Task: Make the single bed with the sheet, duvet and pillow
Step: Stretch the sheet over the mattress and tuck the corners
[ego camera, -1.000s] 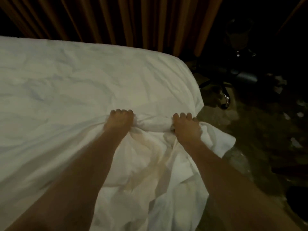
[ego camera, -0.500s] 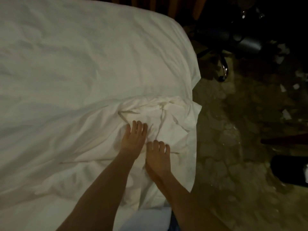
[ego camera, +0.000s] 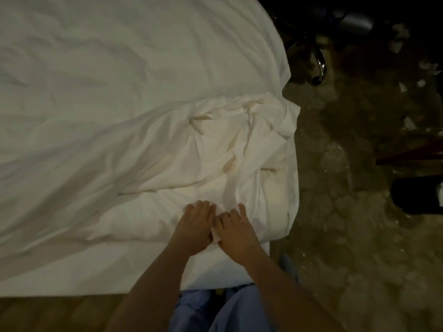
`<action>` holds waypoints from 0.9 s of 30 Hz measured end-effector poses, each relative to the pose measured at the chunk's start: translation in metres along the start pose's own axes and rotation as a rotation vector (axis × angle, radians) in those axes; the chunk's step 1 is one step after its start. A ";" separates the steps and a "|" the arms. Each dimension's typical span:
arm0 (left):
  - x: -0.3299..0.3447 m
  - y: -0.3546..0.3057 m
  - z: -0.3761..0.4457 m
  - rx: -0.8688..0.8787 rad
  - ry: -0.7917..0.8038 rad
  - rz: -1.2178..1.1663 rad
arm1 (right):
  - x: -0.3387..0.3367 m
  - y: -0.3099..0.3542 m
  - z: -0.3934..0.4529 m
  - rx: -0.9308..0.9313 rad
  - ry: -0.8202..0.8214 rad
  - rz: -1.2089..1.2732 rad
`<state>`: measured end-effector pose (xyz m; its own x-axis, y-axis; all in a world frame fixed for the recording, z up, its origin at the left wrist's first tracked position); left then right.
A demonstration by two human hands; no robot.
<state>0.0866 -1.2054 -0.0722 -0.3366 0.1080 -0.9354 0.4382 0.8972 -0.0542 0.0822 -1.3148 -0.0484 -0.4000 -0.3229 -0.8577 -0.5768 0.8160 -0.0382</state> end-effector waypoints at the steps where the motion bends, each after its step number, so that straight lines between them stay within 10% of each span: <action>1: 0.002 -0.006 -0.004 0.014 0.022 -0.002 | 0.002 -0.003 -0.004 0.000 -0.009 -0.030; 20: 0.021 -0.118 0.009 -0.347 0.137 -0.374 | 0.032 -0.073 -0.015 -0.734 -0.070 -0.258; 27: -0.001 -0.160 0.047 -0.632 -0.252 -0.312 | 0.020 -0.124 -0.021 -0.941 -0.233 -0.385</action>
<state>0.0558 -1.3689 -0.0792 -0.1327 -0.2253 -0.9652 -0.2347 0.9533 -0.1903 0.1312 -1.4326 -0.0505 0.0186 -0.3000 -0.9537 -0.9983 -0.0585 -0.0011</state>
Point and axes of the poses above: each hand's wrist, its own z-axis towards the middle knuckle, its own x-axis out of the palm, y = z × x, the point moved 4 cm from there along z, towards the middle knuckle, and after that the axes turned 2 degrees about y, right-handed, at the moved point
